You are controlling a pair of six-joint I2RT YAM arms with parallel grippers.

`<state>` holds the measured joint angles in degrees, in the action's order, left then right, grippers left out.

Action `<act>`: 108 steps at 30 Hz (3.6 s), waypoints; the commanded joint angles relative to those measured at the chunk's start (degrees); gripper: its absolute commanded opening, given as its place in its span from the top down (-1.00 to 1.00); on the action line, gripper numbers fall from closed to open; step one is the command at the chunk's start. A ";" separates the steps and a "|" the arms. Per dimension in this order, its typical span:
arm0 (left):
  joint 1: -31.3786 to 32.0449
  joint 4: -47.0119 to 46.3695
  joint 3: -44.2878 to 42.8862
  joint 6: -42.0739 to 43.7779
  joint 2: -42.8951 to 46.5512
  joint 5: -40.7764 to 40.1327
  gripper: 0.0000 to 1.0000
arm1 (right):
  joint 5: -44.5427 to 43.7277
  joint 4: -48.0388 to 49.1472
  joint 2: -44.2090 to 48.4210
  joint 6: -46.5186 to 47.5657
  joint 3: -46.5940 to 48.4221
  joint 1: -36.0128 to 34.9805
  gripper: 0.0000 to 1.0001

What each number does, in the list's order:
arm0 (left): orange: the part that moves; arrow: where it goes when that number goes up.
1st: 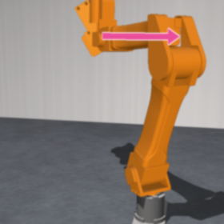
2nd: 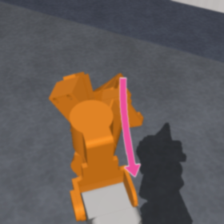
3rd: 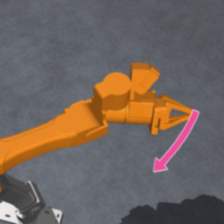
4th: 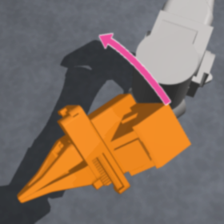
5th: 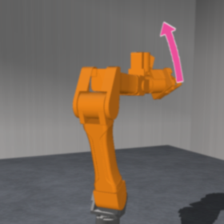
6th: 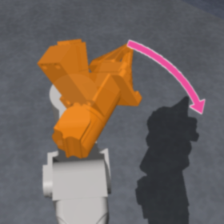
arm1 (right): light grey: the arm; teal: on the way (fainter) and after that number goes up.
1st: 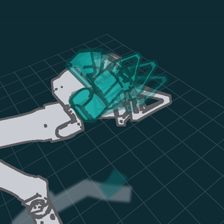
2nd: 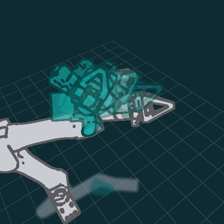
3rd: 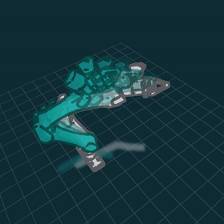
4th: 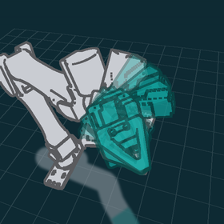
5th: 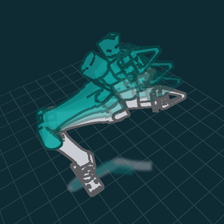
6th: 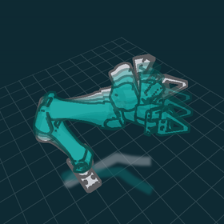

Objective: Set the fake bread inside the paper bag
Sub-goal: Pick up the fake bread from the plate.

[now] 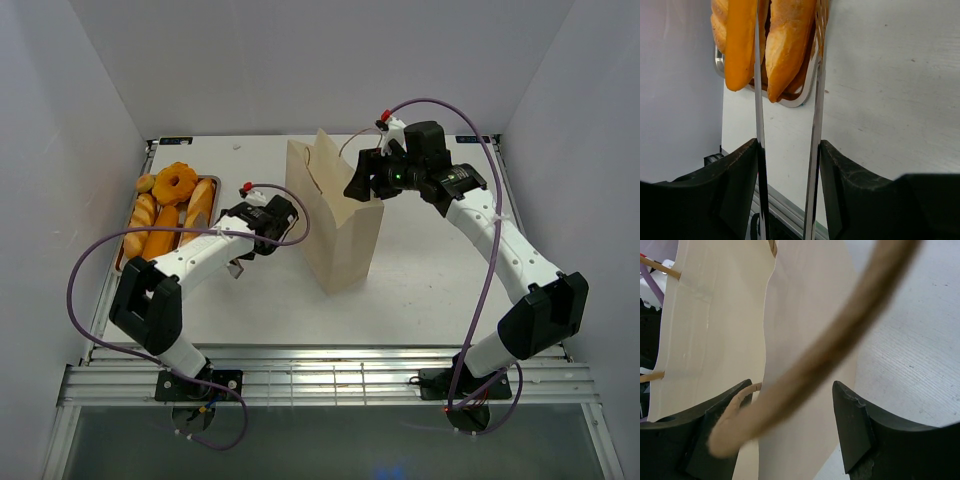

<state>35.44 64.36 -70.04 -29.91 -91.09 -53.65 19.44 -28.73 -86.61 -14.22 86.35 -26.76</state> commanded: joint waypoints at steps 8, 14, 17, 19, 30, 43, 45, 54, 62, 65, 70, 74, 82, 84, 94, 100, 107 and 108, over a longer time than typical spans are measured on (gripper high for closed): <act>-9.07 -15.21 4.30 14.26 5.39 6.71 -0.20 | -0.46 0.87 1.79 -0.20 -0.56 -0.66 -0.42; -10.92 -16.63 4.30 17.08 5.48 9.07 -0.20 | -0.54 1.04 1.44 -0.46 0.05 -0.92 -0.42; -11.80 -18.21 4.82 17.96 6.27 11.80 -0.19 | -0.55 1.13 1.53 -0.46 0.05 -1.01 -0.43; -11.89 -18.13 5.17 17.96 6.36 12.51 -0.19 | -0.81 1.13 1.53 -0.46 0.05 -1.01 -0.43; -13.73 -18.30 7.20 17.87 6.71 12.43 -0.20 | -0.63 1.75 1.35 -0.72 -0.39 -1.36 -0.43; -15.14 -17.51 6.41 17.78 6.28 12.87 -0.19 | -0.98 2.01 1.44 -0.64 -0.48 -1.54 -0.43; -15.23 -17.51 6.58 17.78 5.84 12.87 -0.20 | -0.98 2.10 1.62 -0.55 -0.48 -1.62 -0.43; -16.98 -17.69 5.71 17.69 3.29 12.52 -0.21 | -1.07 2.36 1.79 -0.37 -0.39 -1.63 -0.43; -18.56 -18.92 5.62 17.96 1.53 14.44 -0.13 | -1.16 2.71 1.97 -0.20 -0.13 -1.63 -0.43; -18.83 -19.45 5.62 17.96 1.35 15.15 0.08 | -1.07 2.80 1.88 -0.20 -0.13 -1.62 -0.43; -18.74 -19.45 5.00 17.61 1.61 15.07 0.63 | -1.25 2.72 1.88 -0.11 -0.39 -1.63 -0.43; -18.83 -18.75 4.39 16.91 2.32 13.84 1.00 | -1.34 2.72 2.06 -0.02 -0.65 -1.71 -0.44; -18.74 -16.81 1.32 15.41 6.62 12.52 1.00 | -1.60 2.63 2.23 0.07 -0.83 -1.62 -0.44; -18.65 -16.20 -0.70 15.41 8.81 12.95 1.00 | -1.69 2.54 2.15 0.07 -1.00 -1.63 -0.44; -17.78 -9.17 -14.76 11.55 17.42 23.84 1.00 | -3.44 1.31 1.53 0.42 -0.21 -1.62 0.22; -17.78 -8.11 -21.09 6.63 21.91 38.34 1.00 | -4.32 0.34 2.06 0.16 1.28 -1.89 0.81; -17.69 -10.30 -30.30 -0.58 25.96 57.22 1.00 | -7.39 0.08 2.41 0.07 2.42 -3.90 0.84; -17.77 -10.57 -31.64 -1.46 26.14 59.08 1.00 | -7.92 0.17 2.41 -0.11 2.42 -4.17 0.85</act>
<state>17.39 57.45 -96.18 -26.94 -67.51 -5.80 13.76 -29.47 -86.52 -14.52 86.11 -29.63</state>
